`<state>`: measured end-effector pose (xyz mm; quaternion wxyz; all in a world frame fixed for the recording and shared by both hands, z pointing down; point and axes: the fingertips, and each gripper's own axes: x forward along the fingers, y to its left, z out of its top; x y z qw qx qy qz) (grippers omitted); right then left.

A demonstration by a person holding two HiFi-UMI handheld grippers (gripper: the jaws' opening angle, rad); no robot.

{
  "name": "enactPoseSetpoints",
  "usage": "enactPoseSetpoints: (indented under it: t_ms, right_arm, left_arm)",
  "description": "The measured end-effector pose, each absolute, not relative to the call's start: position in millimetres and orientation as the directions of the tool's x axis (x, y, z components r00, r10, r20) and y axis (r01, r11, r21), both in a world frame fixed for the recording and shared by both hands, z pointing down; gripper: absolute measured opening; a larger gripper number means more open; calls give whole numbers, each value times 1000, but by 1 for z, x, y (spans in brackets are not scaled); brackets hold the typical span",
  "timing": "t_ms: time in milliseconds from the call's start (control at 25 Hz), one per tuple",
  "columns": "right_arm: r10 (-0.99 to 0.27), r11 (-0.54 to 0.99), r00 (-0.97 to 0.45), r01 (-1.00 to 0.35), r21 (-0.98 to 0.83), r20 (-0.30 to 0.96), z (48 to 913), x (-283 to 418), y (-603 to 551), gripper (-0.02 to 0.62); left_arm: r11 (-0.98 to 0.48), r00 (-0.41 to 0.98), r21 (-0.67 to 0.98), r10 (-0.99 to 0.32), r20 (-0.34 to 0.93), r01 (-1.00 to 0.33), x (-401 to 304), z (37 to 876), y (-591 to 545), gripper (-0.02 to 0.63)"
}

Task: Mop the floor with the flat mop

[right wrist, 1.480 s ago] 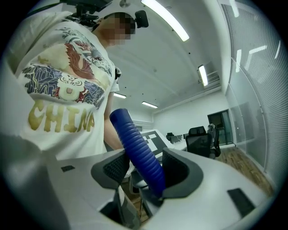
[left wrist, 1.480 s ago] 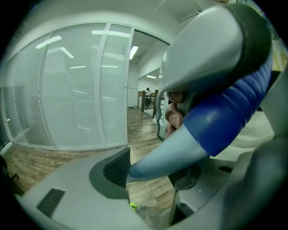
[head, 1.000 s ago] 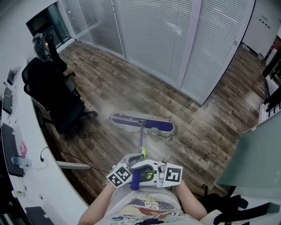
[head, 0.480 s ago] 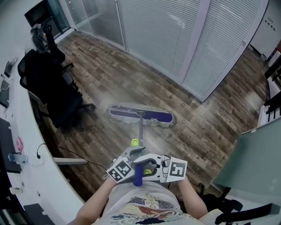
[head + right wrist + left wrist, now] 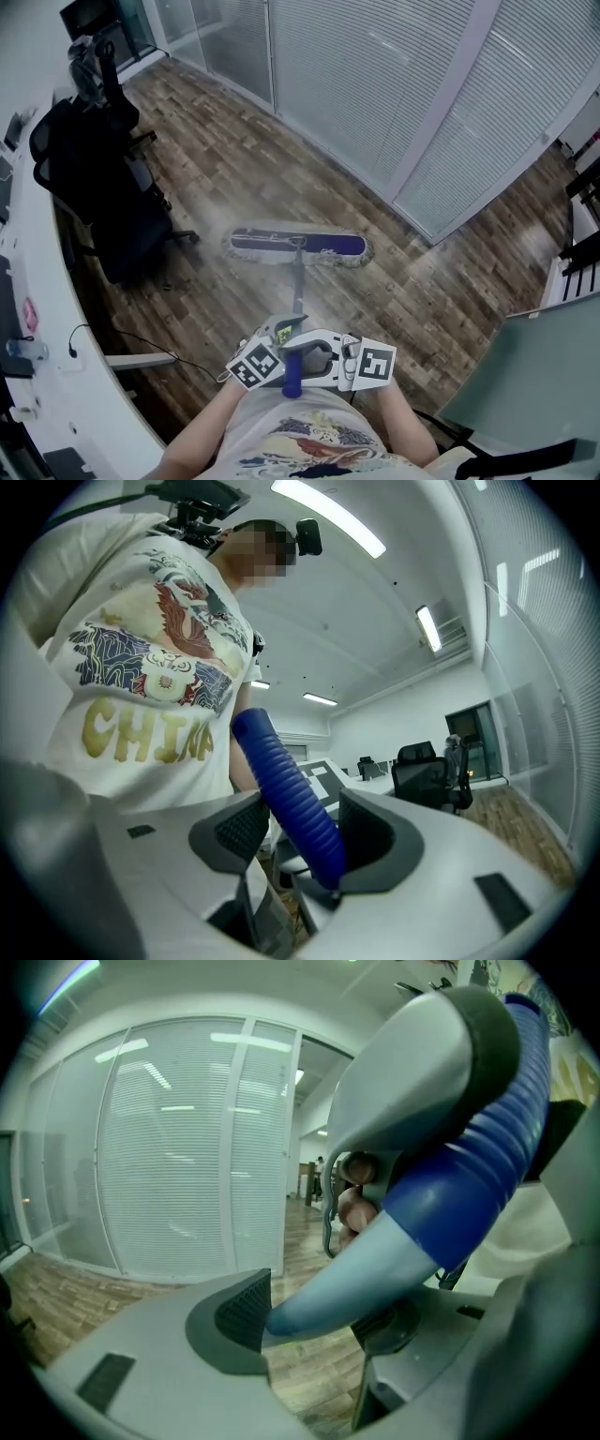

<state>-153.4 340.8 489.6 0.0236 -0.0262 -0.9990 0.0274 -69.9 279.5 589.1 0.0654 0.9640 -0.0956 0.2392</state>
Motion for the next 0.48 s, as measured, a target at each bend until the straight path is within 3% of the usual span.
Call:
enactPoseSetpoints:
  t_ms: [200,360,480]
  right_arm:
    - [68,997,-995,64,-50,77,483,-157,246,219]
    - [22,999,-991,28,-41,-130,447,-169,173,219]
    - [19,999,-991,23,-32,-129,452,-172,128,219]
  left_arm:
    - [-969,874,102,-157,459,-227,-73,578,186,208]
    - [-962,886,115,-176,429,-247,-79,573,117,207]
    - [-962,884,106,-184,429,-252,-81,577,72,207]
